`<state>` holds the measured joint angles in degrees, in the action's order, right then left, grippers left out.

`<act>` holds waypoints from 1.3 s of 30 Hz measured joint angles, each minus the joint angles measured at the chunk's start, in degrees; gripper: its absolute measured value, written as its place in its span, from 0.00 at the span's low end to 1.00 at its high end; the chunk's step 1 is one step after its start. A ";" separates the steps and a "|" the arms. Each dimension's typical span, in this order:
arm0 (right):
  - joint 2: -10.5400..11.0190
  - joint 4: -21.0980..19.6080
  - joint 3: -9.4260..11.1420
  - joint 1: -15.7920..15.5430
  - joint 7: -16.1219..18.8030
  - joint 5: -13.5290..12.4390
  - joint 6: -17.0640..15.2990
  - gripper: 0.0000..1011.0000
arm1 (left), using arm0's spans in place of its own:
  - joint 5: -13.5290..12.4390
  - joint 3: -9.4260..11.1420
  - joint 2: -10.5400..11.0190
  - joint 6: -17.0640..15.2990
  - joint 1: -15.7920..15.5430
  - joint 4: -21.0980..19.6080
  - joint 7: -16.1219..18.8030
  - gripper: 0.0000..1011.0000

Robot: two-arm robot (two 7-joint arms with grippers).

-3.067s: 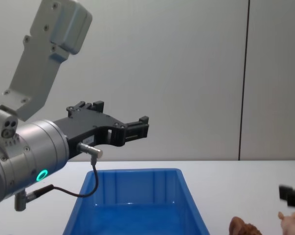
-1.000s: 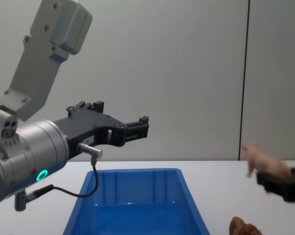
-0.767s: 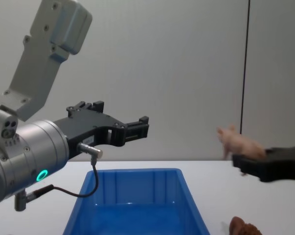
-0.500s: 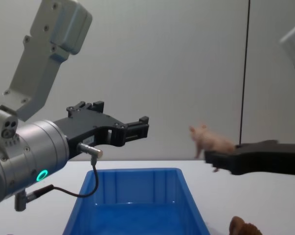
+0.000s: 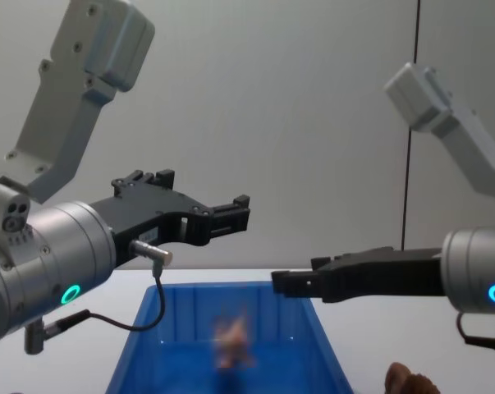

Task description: Pick up the two dolls from the table and place them into the box.

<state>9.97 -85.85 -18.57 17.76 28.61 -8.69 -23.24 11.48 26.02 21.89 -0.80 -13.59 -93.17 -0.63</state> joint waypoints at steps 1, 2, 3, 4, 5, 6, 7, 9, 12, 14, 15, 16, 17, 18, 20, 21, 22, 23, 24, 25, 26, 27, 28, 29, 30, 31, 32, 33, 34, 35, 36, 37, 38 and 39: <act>-0.18 0.34 -0.18 0.26 0.27 0.19 -0.01 0.66 | 0.00 0.00 0.00 0.00 0.00 0.00 0.00 0.99; -0.29 0.52 -0.33 0.44 0.47 0.36 0.00 0.68 | 0.00 0.00 0.00 0.00 0.00 0.00 0.00 0.99; -0.29 0.52 -0.33 0.44 0.47 0.36 0.00 0.70 | 0.00 0.00 0.00 0.00 0.00 0.00 0.00 0.99; -0.32 0.56 -0.42 0.51 0.63 0.51 0.08 0.73 | 0.00 0.00 0.00 0.00 0.00 0.00 0.00 0.99; -0.31 0.56 -0.46 0.52 0.66 0.56 0.13 0.75 | 0.00 0.00 0.00 0.00 0.00 0.00 0.00 0.99; -0.26 0.50 -0.48 0.52 0.67 0.62 0.27 0.78 | 0.00 0.00 0.00 0.00 0.00 0.00 0.00 0.99; -0.21 0.43 -0.49 0.49 0.67 0.62 0.35 0.84 | 0.00 0.00 0.00 0.00 0.00 0.00 0.00 0.99; 0.08 -0.02 -0.46 0.23 0.54 0.63 0.57 0.90 | 0.00 0.00 0.00 0.00 0.00 0.00 0.00 0.99; 0.56 -0.77 -0.28 -0.32 0.10 0.50 0.78 0.97 | 0.00 0.00 0.00 0.00 0.00 0.00 0.00 0.99; 1.14 -1.68 -0.04 -1.07 -0.59 0.15 1.00 0.99 | 0.00 0.00 0.00 0.00 0.00 0.00 0.00 0.99; 1.53 -2.27 0.11 -1.61 -1.14 -0.12 1.16 0.99 | 0.00 0.00 0.00 0.00 0.00 0.00 0.00 0.99; 1.76 -2.61 0.20 -1.91 -1.54 -0.31 1.27 0.99 | 0.00 0.00 0.00 0.00 0.00 0.00 0.00 0.99; 2.00 -3.00 0.29 -2.26 -1.84 -0.47 1.36 0.99 | 0.00 0.00 0.00 0.00 0.00 0.00 0.00 0.99; 2.56 -3.84 0.50 -3.08 -2.53 -0.81 1.53 0.99 | 0.00 0.00 0.00 0.00 0.00 0.00 0.00 0.99; 3.08 -4.61 0.70 -3.87 -3.22 -1.17 1.74 0.99 | 0.00 0.00 0.00 0.00 0.00 0.00 0.01 0.99; 3.37 -5.03 0.80 -4.31 -3.70 -1.44 1.88 0.99 | 0.00 0.00 0.00 0.00 0.00 0.00 0.00 0.99; 3.93 -5.82 1.00 -5.18 -4.46 -1.88 2.08 0.99 | 0.00 0.00 0.00 0.00 0.00 0.00 0.00 0.99; 4.30 -6.34 1.15 -5.78 -4.79 -2.07 2.17 0.99 | 0.00 0.00 0.00 0.00 0.00 0.00 0.00 0.99; 4.58 -6.72 1.24 -6.25 -5.25 -2.37 2.30 0.99 | 0.00 0.00 0.00 0.00 0.00 0.00 0.00 0.99; 5.15 -7.51 1.42 -7.14 -5.97 -2.78 2.46 0.99 | 0.00 0.00 0.00 0.00 0.00 0.00 0.00 0.99; 5.54 -8.04 1.56 -7.76 -6.43 -3.06 2.57 0.99 | 0.00 0.00 0.00 0.00 0.00 0.00 0.01 0.99; 5.82 -8.38 1.65 -8.19 -6.65 -3.20 2.63 0.99 | 0.00 0.00 0.00 0.00 0.00 0.00 0.01 0.99; 6.39 -9.15 1.84 -9.14 -7.40 -3.69 2.79 0.99 | 0.00 0.00 0.00 0.00 0.00 0.00 0.01 0.99; 6.39 -9.15 1.84 -9.14 -7.40 -3.69 2.79 0.99 | 0.00 0.00 0.00 0.00 0.00 0.00 0.00 0.99; 6.90 -9.82 2.01 -9.96 -8.06 -4.17 2.90 0.99 | 0.00 0.00 0.00 0.00 0.00 0.00 0.01 0.99; 7.13 -10.10 2.08 -10.31 -8.33 -4.36 2.93 0.99 | 0.00 0.00 0.00 0.00 0.00 0.00 0.01 0.99; 7.65 -10.77 2.25 -11.18 -8.85 -4.76 2.99 0.99 | 0.00 0.00 0.00 0.00 0.00 0.00 0.01 0.99; 7.85 -11.00 2.31 -11.50 -9.08 -5.01 2.99 0.99 | 0.00 0.00 0.00 0.00 0.00 0.00 0.01 0.99; 8.04 -11.26 2.37 -11.83 -9.25 -5.13 2.99 0.99 | 0.00 0.00 0.00 0.00 0.00 0.00 0.01 0.99; 8.25 -11.51 2.43 -12.15 -9.49 -5.37 2.99 0.99 | 0.00 0.00 0.00 0.00 0.00 0.00 0.01 0.99; 8.43 -11.74 2.47 -12.45 -9.66 -5.54 2.99 0.99 | 0.00 0.00 0.00 0.00 0.00 0.00 0.01 0.99; 8.84 -12.18 2.59 -13.10 -9.97 -5.90 2.91 0.99 | 0.00 0.00 0.00 0.00 0.00 0.00 0.01 0.99; 9.01 -12.35 2.63 -13.36 -10.15 -6.11 2.81 0.99 | 0.00 0.00 0.00 0.00 0.00 0.00 0.01 0.99; 9.30 -12.63 2.70 -13.84 -10.41 -6.41 2.64 0.99 | 0.00 0.00 0.00 0.00 0.00 0.00 0.01 0.99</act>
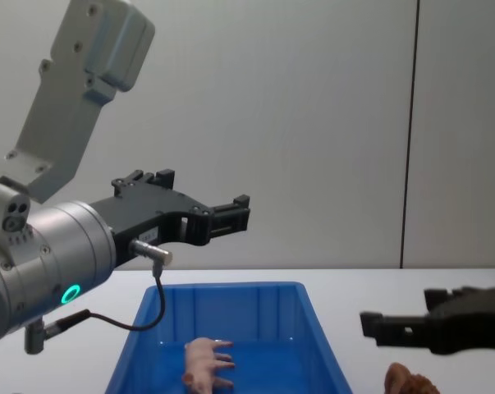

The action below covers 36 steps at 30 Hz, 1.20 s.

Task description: Pick up the two dolls from the table and place them into the box.

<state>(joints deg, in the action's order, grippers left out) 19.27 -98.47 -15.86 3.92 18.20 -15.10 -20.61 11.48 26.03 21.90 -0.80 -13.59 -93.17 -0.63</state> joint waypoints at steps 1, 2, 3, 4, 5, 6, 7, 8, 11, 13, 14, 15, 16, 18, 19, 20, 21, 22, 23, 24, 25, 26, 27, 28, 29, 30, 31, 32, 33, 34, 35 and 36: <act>0.16 -0.14 0.05 -0.27 -0.11 -0.14 -0.13 0.99 | 0.00 0.00 0.00 0.00 0.00 0.00 0.00 0.99; 0.27 -0.23 0.08 -0.46 -0.20 -0.26 -0.25 0.99 | 0.00 0.00 0.00 0.00 0.00 0.00 0.00 0.99; 0.38 -0.29 0.09 -0.67 -0.29 -0.38 -0.38 0.99 | 0.00 0.00 0.00 0.00 0.00 0.00 0.00 0.99; 0.54 -0.37 0.11 -1.00 -0.44 -0.58 -0.65 0.99 | 0.00 0.00 0.00 0.00 0.00 0.00 0.00 0.99; 0.61 -0.38 0.11 -1.16 -0.53 -0.69 -0.83 0.99 | 0.00 0.00 0.00 0.00 0.00 0.00 0.00 0.99; 0.70 -0.38 0.11 -1.34 -0.60 -0.77 -1.00 0.99 | 0.00 0.00 0.00 0.00 0.00 0.00 0.00 0.99; 0.78 -0.38 0.10 -1.58 -0.70 -0.86 -1.33 0.99 | 0.00 0.00 0.00 0.00 0.00 0.00 0.00 0.99; 0.81 -0.35 0.08 -1.68 -0.75 -0.88 -1.43 0.99 | 0.00 0.00 0.00 0.00 0.00 0.00 0.00 0.99; 0.89 0.08 -0.11 -2.05 -0.91 -0.89 -2.02 0.99 | 0.00 0.00 0.00 0.00 0.00 0.00 0.00 0.99; 0.90 0.41 -0.26 -2.26 -0.98 -0.84 -2.46 0.99 | 0.00 0.00 0.00 0.00 0.00 0.00 0.00 0.99; 0.90 0.57 -0.33 -2.34 -1.00 -0.80 -2.61 0.99 | 0.00 0.00 0.00 0.00 0.00 0.00 0.00 0.99; 0.89 0.68 -0.37 -2.40 -1.02 -0.75 -2.73 0.99 | 0.00 0.00 0.00 0.00 0.00 0.00 0.00 0.99; 0.88 0.91 -0.50 -2.51 -1.04 -0.59 -3.01 0.99 | 0.00 0.00 0.00 0.00 0.00 0.00 0.00 0.99; 0.84 1.12 -0.60 -2.62 -1.08 -0.46 -3.23 0.97 | 0.00 0.00 0.00 0.00 0.00 0.00 0.00 0.99; 0.82 1.26 -0.69 -2.68 -1.10 -0.40 -3.34 0.94 | 0.00 0.00 0.00 0.00 0.00 0.00 0.00 0.99; 0.77 1.44 -0.80 -2.75 -1.16 -0.29 -3.50 0.91 | 0.00 0.00 0.00 0.00 0.00 0.00 0.00 0.99; 0.75 1.51 -0.85 -2.81 -1.21 -0.20 -3.57 0.90 | 0.00 0.00 0.00 0.00 0.00 0.00 0.00 0.99; 0.72 1.67 -0.98 -2.92 -1.30 -0.09 -3.67 0.87 | 0.00 0.00 0.00 0.00 0.00 0.00 0.00 0.99; 0.71 1.71 -1.02 -2.97 -1.35 -0.02 -3.69 0.83 | 0.00 0.00 0.00 0.00 0.00 0.00 0.00 0.99; 0.70 1.75 -1.06 -3.01 -1.41 0.04 -3.69 0.82 | 0.00 0.00 0.00 0.00 0.00 0.00 0.00 0.99; 0.69 1.81 -1.15 -3.11 -1.57 0.22 -3.69 0.80 | 0.00 0.00 0.00 0.00 0.00 0.00 0.00 0.99; 0.69 1.81 -1.15 -3.11 -1.57 0.22 -3.69 0.78 | 0.00 0.00 0.00 0.00 0.00 0.00 0.00 0.99; 0.68 1.83 -1.23 -3.25 -1.75 0.40 -3.64 0.73 | 0.00 0.00 0.00 0.00 0.00 0.00 0.00 0.99; 0.68 1.83 -1.27 -3.31 -1.86 0.51 -3.56 0.70 | 0.00 0.00 0.00 0.00 0.00 0.00 0.00 0.99; 0.68 1.82 -1.36 -3.44 -2.14 0.80 -3.28 0.67 | 0.00 0.00 0.00 0.00 0.00 0.00 0.00 0.99; 0.69 1.79 -1.41 -3.55 -2.27 0.94 -3.12 0.65 | 0.00 0.00 0.00 0.00 0.00 0.00 0.00 0.99; 0.70 1.76 -1.44 -3.60 -2.40 1.07 -2.96 0.64 | 0.00 0.00 0.00 0.00 0.00 0.00 0.00 0.99; 0.71 1.69 -1.46 -3.68 -2.54 1.23 -2.77 0.59 | 0.00 0.00 0.00 0.00 0.00 0.00 0.00 0.99; 0.75 1.48 -1.55 -3.88 -2.89 1.57 -2.34 0.55 | 0.00 0.00 0.00 0.00 0.00 0.00 0.00 0.99; 0.77 1.37 -1.59 -3.97 -3.11 1.82 -2.03 0.53 | 0.00 0.00 0.00 0.00 0.00 0.00 0.00 0.99; 0.79 1.26 -1.63 -4.06 -3.27 2.01 -1.80 0.50 | 0.00 0.00 -0.01 0.00 0.00 0.00 0.00 0.99; 0.86 0.94 -1.70 -4.28 -3.64 2.45 -1.29 0.45 | 0.00 0.00 0.00 0.00 0.00 0.00 0.00 0.99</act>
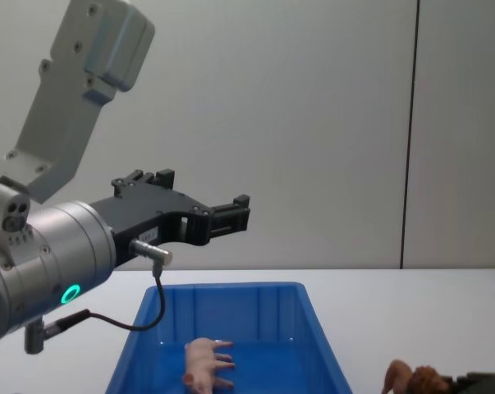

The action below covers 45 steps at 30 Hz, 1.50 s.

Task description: Pick up the two dolls from the table and place them into the box.

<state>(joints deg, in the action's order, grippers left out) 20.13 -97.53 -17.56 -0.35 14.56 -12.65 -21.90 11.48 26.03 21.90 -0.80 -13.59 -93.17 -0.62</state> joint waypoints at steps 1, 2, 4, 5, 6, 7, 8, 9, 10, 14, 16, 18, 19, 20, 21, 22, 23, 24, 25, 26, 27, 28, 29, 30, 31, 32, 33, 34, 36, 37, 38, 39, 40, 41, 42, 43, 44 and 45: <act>0.03 -0.15 -0.03 -0.10 -0.20 0.22 0.29 0.43 | 0.00 0.00 0.00 0.00 0.00 0.00 0.00 0.99; 0.06 -0.30 -0.06 -0.19 -0.40 0.43 0.55 0.42 | 0.00 0.00 0.00 0.00 0.00 0.00 0.00 0.99; 0.15 -0.84 -0.16 -0.46 -1.13 1.33 1.59 0.42 | 0.00 0.00 0.00 0.00 0.00 0.00 0.00 0.99; 0.18 -1.01 -0.18 -0.54 -1.41 1.59 1.89 0.42 | 0.00 0.00 0.00 0.00 0.00 0.00 0.00 0.99; 0.21 -1.24 -0.20 -0.62 -1.62 1.83 2.14 0.42 | 0.00 0.00 0.00 0.00 0.00 0.00 0.00 0.99; 0.25 -1.61 -0.24 -0.74 -2.04 2.34 2.75 0.42 | 0.00 0.00 0.00 0.00 0.00 0.00 0.00 0.99; 0.26 -1.80 -0.25 -0.78 -2.22 2.59 3.03 0.42 | 0.00 0.00 0.00 0.00 0.00 0.00 0.00 0.99; 0.27 -2.01 -0.26 -0.81 -2.44 2.91 3.40 0.42 | 0.00 0.00 0.00 0.00 0.00 0.00 0.00 0.99; 0.28 -2.41 -0.29 -0.83 -2.73 3.43 3.95 0.42 | 0.00 0.00 0.00 0.00 0.00 0.00 0.00 0.99; 0.18 -3.54 -0.32 -0.56 -3.17 4.66 5.27 0.42 | 0.00 0.00 0.00 0.00 0.00 0.00 0.00 0.99; 0.04 -3.86 -0.32 -0.28 -3.14 5.02 5.67 0.42 | 0.00 0.00 0.00 0.00 0.00 0.00 0.00 0.99; -0.22 -4.23 -0.33 0.32 -2.67 5.50 6.17 0.42 | 0.00 0.00 0.00 0.00 0.00 0.00 0.00 0.99; -0.50 -4.39 -0.35 0.89 -2.16 5.70 6.35 0.42 | 0.00 0.00 0.00 0.00 0.00 0.00 0.00 0.99; -0.64 -4.42 -0.37 1.17 -1.88 5.77 6.39 0.42 | 0.00 0.00 0.00 0.00 0.00 0.00 0.00 0.99; -0.81 -4.43 -0.38 1.48 -1.46 5.86 6.42 0.42 | 0.00 0.00 0.00 0.00 0.00 0.00 0.00 0.99; -0.97 -4.43 -0.40 1.79 -1.08 5.92 6.42 0.42 | 0.00 0.00 0.00 0.00 0.00 0.00 0.00 0.99; -1.45 -4.40 -0.45 2.61 -0.37 5.98 6.40 0.42 | 0.00 0.00 0.00 0.00 0.00 0.00 0.00 0.99; -1.66 -4.32 -0.47 2.94 0.03 5.99 6.33 0.42 | 0.00 0.00 0.00 0.00 0.00 0.00 0.00 0.99; -2.07 -4.05 -0.55 3.67 0.95 6.03 6.03 0.42 | 0.00 0.00 0.00 0.00 0.00 0.00 0.00 0.99; -2.28 -3.90 -0.60 4.02 1.24 6.03 5.91 0.42 | 0.00 0.00 0.00 0.00 0.00 0.00 0.00 0.99; -2.59 -3.68 -0.65 4.53 1.77 6.03 5.66 0.42 | 0.00 0.00 0.00 0.00 0.00 0.00 0.00 0.99; -2.75 -3.55 -0.68 4.78 2.16 6.04 5.43 0.42 | 0.00 0.00 0.00 0.00 0.00 0.00 0.00 0.99; -3.30 -3.06 -0.81 5.69 2.93 6.04 4.91 0.42 | 0.00 0.00 0.00 0.00 0.00 0.00 0.00 0.99; -3.30 -3.06 -0.81 5.69 2.93 6.04 4.91 0.42 | 0.00 0.00 0.00 0.00 0.00 0.00 0.00 0.99; -3.91 -2.44 -0.93 6.60 3.81 6.04 4.23 0.42 | 0.00 0.00 0.00 0.00 0.00 0.00 0.00 0.99; -4.17 -2.15 -0.99 6.96 4.20 6.03 3.93 0.42 | 0.00 0.00 0.00 0.00 0.00 0.00 0.00 0.99; -4.45 -1.80 -1.08 7.36 4.55 6.03 3.66 0.42 | 0.00 0.00 0.00 0.00 0.00 0.00 0.00 0.99; -4.97 -1.13 -1.22 8.10 5.41 6.02 2.92 0.42 | 0.00 0.00 0.00 0.00 0.00 0.00 0.00 0.99; -5.61 -0.23 -1.43 8.99 6.09 6.01 2.33 0.45 | 0.00 0.00 0.00 0.00 0.00 0.00 0.00 0.99; -6.18 0.66 -1.62 9.71 6.83 6.01 1.72 0.48 | 0.00 0.00 0.00 0.00 0.00 0.00 0.00 0.99; -6.45 1.09 -1.73 10.05 7.16 6.00 1.50 0.55 | 0.00 0.00 0.00 0.00 0.00 0.00 0.00 0.99; -7.05 2.08 -1.97 10.85 7.76 6.00 1.11 0.57 | 0.00 0.00 0.00 0.00 0.00 0.00 0.00 0.99; -7.31 2.53 -2.07 11.18 8.02 6.01 0.93 0.59 | 0.00 0.00 0.00 0.00 0.00 0.00 0.00 0.99; -7.55 2.95 -2.17 11.48 8.39 6.05 0.72 0.62 | 0.00 0.00 0.00 0.00 0.00 0.00 0.00 0.99; -8.00 3.70 -2.35 12.05 8.86 6.14 0.46 0.67 | 0.00 0.00 0.00 0.00 0.00 0.00 0.00 0.99; -8.00 3.70 -2.35 12.05 8.86 6.14 0.46 0.67 | 0.00 0.00 0.00 0.00 0.00 0.00 0.00 0.99; -8.39 4.48 -2.51 12.62 9.27 6.22 0.24 0.73 | 0.00 0.00 0.00 0.00 0.00 0.00 0.00 0.99; -8.65 5.09 -2.62 13.03 9.67 6.32 0.04 0.76 | 0.00 0.00 0.00 0.00 0.00 0.00 0.00 0.99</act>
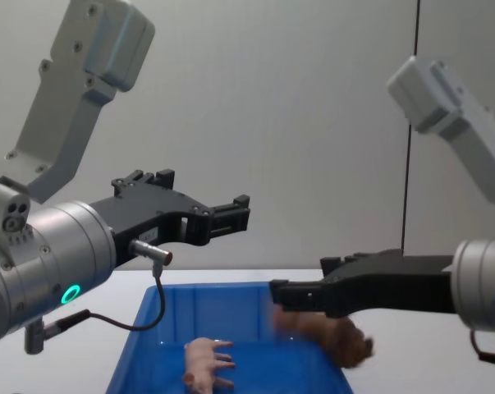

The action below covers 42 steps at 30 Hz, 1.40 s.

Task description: Pick up the two dolls from the table and place them into the box.

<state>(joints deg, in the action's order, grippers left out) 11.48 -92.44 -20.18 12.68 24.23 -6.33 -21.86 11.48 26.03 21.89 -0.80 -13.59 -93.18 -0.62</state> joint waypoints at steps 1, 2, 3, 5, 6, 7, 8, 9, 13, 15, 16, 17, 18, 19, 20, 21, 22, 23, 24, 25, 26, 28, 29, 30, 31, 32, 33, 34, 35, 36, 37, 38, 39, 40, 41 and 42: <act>-0.11 0.25 -0.04 0.18 0.16 0.03 -0.06 0.79 | 0.00 0.00 0.00 0.00 0.00 0.00 0.00 0.99; -0.24 0.54 -0.07 0.40 0.29 0.05 -0.11 0.82 | 0.00 0.00 0.00 0.00 0.00 0.00 0.00 0.99; -0.37 0.94 -0.09 0.68 0.51 0.08 -0.20 0.82 | 0.00 0.00 0.00 0.00 0.00 0.00 0.00 0.99; -0.42 1.25 -0.09 0.88 0.69 0.08 -0.27 0.89 | 0.00 0.00 0.00 0.00 0.00 0.00 0.00 0.99; -0.42 1.37 -0.07 0.98 0.75 0.08 -0.29 0.93 | 0.00 0.00 0.00 0.00 0.00 0.00 0.00 0.99; -0.41 1.60 0.00 1.08 0.83 0.08 -0.31 0.95 | 0.00 0.00 0.00 0.00 0.00 0.00 0.00 0.99; -0.39 1.68 0.05 1.11 0.84 0.07 -0.32 0.97 | 0.00 0.00 0.00 0.00 0.00 0.00 0.00 0.99; -0.33 1.73 0.11 1.12 0.85 0.05 -0.32 0.99 | 0.00 0.00 0.00 0.00 0.00 0.00 0.00 0.99; 0.33 1.81 0.65 0.97 0.76 -0.34 -0.31 0.99 | 0.00 0.00 0.00 0.00 0.00 0.00 0.00 0.99; 0.93 1.69 1.07 0.58 0.49 -0.67 -0.24 0.99 | 0.00 0.00 0.00 0.00 0.00 0.00 0.00 0.99; 1.14 1.61 1.20 0.42 0.32 -0.85 -0.19 0.99 | 0.00 0.00 0.00 0.00 0.00 0.00 0.00 0.99; 1.42 1.47 1.39 0.22 0.17 -0.98 -0.14 0.99 | 0.00 0.00 0.00 0.00 0.00 0.00 0.00 0.99; 1.89 1.24 1.70 -0.14 -0.12 -1.25 -0.02 0.99 | 0.00 0.00 0.00 0.00 0.00 0.00 0.00 0.99; 2.14 1.11 1.85 -0.35 -0.27 -1.44 0.05 0.99 | 0.00 0.00 0.00 0.00 0.00 0.00 0.00 0.99; 2.66 0.85 2.19 -0.79 -0.59 -1.76 0.18 0.99 | 0.00 0.00 0.00 0.00 0.00 0.00 0.00 0.99; 2.66 0.85 2.19 -0.79 -0.59 -1.76 0.18 0.99 | 0.00 0.00 0.00 0.00 0.00 0.00 0.00 0.99; 3.15 0.58 2.52 -1.22 -0.95 -2.10 0.33 0.99 | 0.00 0.00 0.00 0.00 0.00 0.00 0.00 0.99; 3.80 0.27 2.95 -1.77 -1.40 -2.51 0.49 0.99 | 0.00 0.00 0.00 0.00 0.00 0.00 0.00 0.99; 4.20 0.09 3.20 -2.12 -1.57 -2.69 0.54 0.99 | 0.00 0.00 0.00 0.00 0.00 0.00 0.00 0.99; 4.37 0.00 3.32 -2.28 -1.77 -2.89 0.60 0.99 | 0.00 0.00 0.00 0.00 0.00 0.00 0.00 0.99; 4.74 -0.17 3.56 -2.64 -1.94 -3.10 0.67 0.99 | 0.00 0.00 0.00 0.00 0.00 0.00 0.00 0.99; 5.67 -0.58 4.13 -3.51 -2.52 -3.80 0.89 0.99 | 0.00 0.00 0.00 0.00 0.00 0.00 0.00 0.99; 5.93 -0.69 4.29 -3.77 -2.71 -4.11 0.98 0.99 | 0.00 0.00 0.00 0.00 0.00 0.00 0.00 0.99; 6.18 -0.79 4.46 -4.03 -2.81 -4.26 1.03 0.99 | 0.00 0.00 0.00 0.00 0.00 0.00 0.00 0.99; 6.67 -0.98 4.76 -4.54 -3.10 -4.75 1.21 0.99 | 0.00 0.00 0.00 0.00 0.00 0.00 0.00 0.99; 6.94 -1.08 4.94 -4.83 -3.24 -4.98 1.31 0.99 | 0.00 0.00 0.00 0.00 0.00 0.00 0.00 0.99; 7.40 -1.26 5.22 -5.27 -3.48 -5.37 1.44 0.99 | 0.00 0.00 0.00 0.00 0.00 0.00 0.00 0.99; 7.61 -1.35 5.36 -5.48 -3.58 -5.54 1.50 0.99 | 0.00 0.00 0.00 0.00 0.00 0.00 0.00 0.99; 7.81 -1.43 5.49 -5.68 -3.69 -5.69 1.56 0.99 | -0.01 0.00 0.00 0.00 0.00 0.00 0.00 0.99; 8.13 -1.54 5.70 -6.04 -3.87 -6.02 1.67 0.99 | -0.01 0.00 0.00 0.00 0.01 0.00 0.00 0.99; 8.27 -1.59 5.79 -6.18 -3.96 -6.16 1.71 0.99 | -0.02 -0.01 0.00 0.00 0.02 0.00 0.00 0.99; 8.27 -1.59 5.79 -6.18 -3.96 -6.16 1.71 0.99 | -0.02 -0.04 0.04 -0.06 0.10 -0.04 0.00 0.99; 8.55 -1.72 5.97 -6.48 -4.12 -6.41 1.81 0.99 | -0.02 -0.04 0.04 -0.06 0.10 -0.04 0.00 0.99; 8.80 -1.81 6.13 -6.75 -4.26 -6.64 1.88 0.99 | -0.02 -0.08 0.17 -0.21 0.25 -0.24 0.10 0.99; 8.90 -1.85 6.19 -6.85 -4.32 -6.71 1.90 0.99 | -0.02 -0.10 0.22 -0.31 0.31 -0.37 0.19 0.99; 9.00 -1.89 6.25 -6.95 -4.39 -6.80 1.94 0.99 | -0.01 -0.12 0.34 -0.43 0.44 -0.52 0.31 0.99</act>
<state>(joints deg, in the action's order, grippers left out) 20.47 -94.34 -13.93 5.73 19.85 -13.13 -19.92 11.47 25.90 22.23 -1.22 -13.14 -93.69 -0.31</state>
